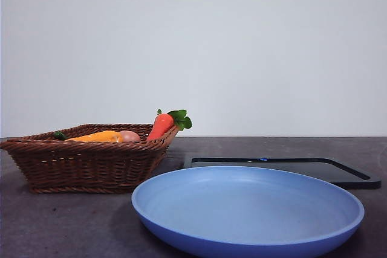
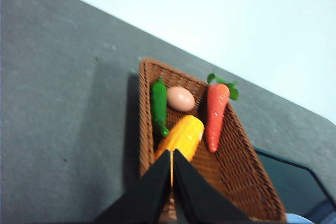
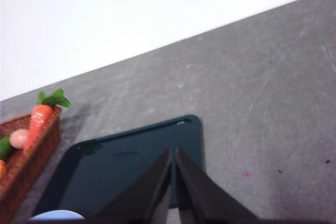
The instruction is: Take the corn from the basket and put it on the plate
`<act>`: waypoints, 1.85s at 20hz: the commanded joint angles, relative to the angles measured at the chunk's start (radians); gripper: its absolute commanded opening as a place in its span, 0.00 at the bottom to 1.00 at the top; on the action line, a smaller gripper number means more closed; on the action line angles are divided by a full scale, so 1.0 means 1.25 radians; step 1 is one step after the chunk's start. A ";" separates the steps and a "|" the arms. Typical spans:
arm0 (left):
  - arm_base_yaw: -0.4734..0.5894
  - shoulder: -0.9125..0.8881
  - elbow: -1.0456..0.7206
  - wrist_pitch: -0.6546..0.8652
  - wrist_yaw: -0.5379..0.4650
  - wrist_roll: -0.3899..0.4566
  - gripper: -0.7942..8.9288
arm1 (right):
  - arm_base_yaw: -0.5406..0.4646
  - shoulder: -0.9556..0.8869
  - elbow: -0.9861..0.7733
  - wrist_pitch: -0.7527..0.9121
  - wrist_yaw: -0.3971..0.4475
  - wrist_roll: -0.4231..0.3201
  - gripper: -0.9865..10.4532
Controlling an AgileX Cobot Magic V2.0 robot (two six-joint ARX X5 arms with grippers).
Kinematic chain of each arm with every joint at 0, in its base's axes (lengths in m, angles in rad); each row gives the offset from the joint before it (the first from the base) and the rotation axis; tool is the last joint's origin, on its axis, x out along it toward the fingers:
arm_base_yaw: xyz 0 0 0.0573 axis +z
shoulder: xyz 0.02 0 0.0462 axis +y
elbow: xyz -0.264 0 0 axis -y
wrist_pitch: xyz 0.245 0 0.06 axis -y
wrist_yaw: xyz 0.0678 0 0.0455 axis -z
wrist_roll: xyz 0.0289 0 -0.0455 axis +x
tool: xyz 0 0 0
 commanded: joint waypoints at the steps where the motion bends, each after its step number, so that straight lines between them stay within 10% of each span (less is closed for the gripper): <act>1: 0.002 0.026 0.054 -0.035 0.031 -0.007 0.09 | 0.000 0.019 0.057 -0.038 -0.003 0.013 0.09; 16: 0.001 0.255 0.352 -0.317 0.213 0.175 0.09 | 0.002 0.269 0.345 -0.341 -0.219 -0.135 0.09; 27: -0.013 0.359 0.431 -0.501 0.278 0.295 0.09 | 0.064 0.454 0.471 -0.547 -0.226 -0.289 0.09; 32: -0.014 0.363 0.432 -0.493 0.277 0.289 0.49 | 0.075 0.486 0.472 -0.544 -0.226 -0.258 0.35; 37: -0.014 0.363 0.432 -0.493 0.277 0.287 0.51 | 0.093 0.531 0.472 -0.524 -0.227 -0.243 0.38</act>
